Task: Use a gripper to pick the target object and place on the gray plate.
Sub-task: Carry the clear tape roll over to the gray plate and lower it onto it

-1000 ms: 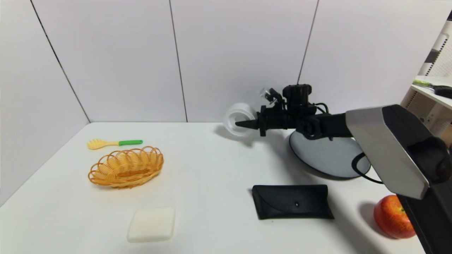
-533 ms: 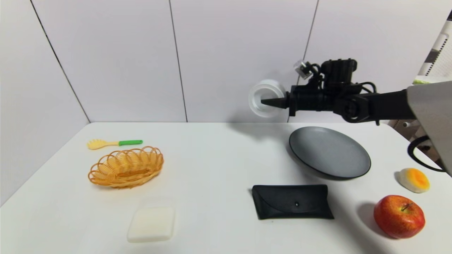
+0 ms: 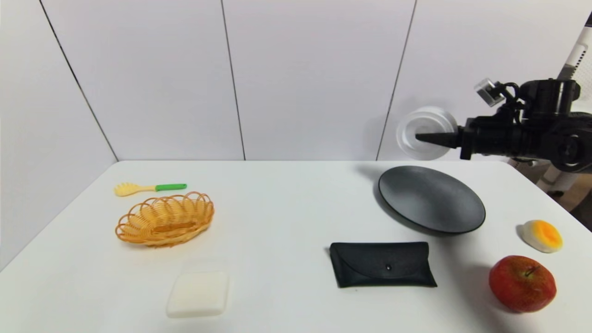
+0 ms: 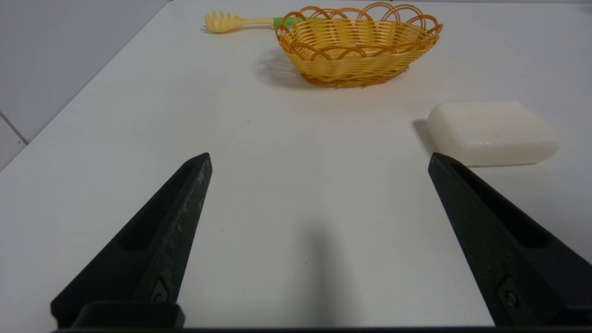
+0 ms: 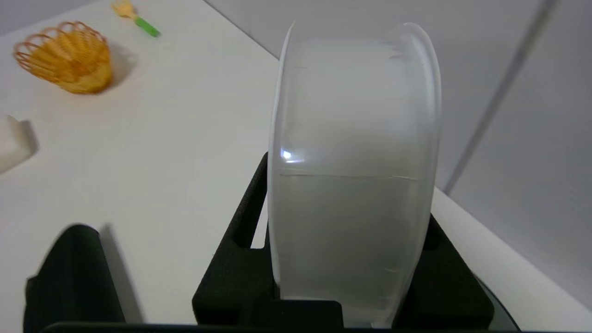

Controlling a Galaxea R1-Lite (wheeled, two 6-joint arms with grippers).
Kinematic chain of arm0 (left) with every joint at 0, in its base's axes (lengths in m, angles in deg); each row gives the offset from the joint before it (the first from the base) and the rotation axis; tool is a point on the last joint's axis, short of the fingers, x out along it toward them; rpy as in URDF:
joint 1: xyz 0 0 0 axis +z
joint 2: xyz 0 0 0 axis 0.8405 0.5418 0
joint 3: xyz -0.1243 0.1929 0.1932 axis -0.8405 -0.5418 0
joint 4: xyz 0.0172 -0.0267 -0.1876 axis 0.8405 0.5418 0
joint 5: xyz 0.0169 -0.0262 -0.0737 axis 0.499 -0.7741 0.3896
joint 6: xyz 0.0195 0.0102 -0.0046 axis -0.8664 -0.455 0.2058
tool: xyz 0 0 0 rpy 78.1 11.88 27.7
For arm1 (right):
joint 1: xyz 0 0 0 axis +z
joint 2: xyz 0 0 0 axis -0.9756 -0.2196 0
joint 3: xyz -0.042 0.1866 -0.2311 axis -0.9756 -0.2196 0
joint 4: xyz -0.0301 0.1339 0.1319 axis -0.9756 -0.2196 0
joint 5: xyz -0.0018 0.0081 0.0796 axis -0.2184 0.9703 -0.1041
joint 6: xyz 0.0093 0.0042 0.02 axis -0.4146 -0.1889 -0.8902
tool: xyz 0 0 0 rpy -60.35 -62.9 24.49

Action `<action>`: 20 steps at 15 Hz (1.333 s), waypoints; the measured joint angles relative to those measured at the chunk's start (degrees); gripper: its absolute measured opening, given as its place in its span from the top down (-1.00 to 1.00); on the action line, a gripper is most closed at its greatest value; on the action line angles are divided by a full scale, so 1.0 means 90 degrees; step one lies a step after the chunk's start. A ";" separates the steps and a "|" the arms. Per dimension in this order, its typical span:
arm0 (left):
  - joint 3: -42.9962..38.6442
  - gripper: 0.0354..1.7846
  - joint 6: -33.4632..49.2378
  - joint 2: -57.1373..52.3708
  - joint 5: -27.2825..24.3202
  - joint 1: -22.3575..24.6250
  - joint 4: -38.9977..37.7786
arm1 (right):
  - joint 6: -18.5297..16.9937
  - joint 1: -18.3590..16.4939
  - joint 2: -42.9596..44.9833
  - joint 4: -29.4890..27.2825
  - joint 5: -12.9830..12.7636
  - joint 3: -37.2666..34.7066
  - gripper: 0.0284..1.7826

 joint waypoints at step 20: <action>0.0000 -0.89 0.0000 0.0000 0.0003 0.0000 0.0000 | 0.2125 -0.0490 -0.0913 -0.0340 -0.0046 -0.0935 0.35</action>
